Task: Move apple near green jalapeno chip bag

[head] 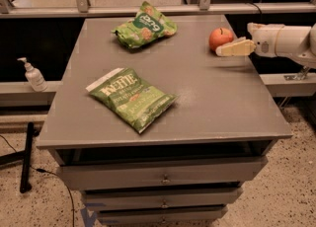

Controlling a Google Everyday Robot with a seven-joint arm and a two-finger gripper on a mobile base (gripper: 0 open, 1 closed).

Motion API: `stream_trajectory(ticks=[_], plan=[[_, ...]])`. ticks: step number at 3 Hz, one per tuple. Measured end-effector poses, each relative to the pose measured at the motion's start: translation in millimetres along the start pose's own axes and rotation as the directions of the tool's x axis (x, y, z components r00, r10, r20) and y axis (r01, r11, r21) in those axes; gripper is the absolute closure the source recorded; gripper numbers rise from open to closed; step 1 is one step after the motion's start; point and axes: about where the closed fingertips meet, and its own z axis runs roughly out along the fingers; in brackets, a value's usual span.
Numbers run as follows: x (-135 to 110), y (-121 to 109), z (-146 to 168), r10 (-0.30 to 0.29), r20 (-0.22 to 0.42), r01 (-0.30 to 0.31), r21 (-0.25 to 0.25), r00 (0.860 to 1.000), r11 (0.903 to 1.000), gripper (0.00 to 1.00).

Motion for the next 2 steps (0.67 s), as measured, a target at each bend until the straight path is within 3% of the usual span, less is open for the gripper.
stream_trajectory(ticks=[1, 2], plan=[[8.4, -8.3, 22.2, 0.024, 0.027, -0.023, -0.015, 0.999, 0.9996, 0.0], [11.9, -7.6, 38.6, 0.037, 0.043, -0.035, -0.039, 0.998, 0.9986, 0.16]])
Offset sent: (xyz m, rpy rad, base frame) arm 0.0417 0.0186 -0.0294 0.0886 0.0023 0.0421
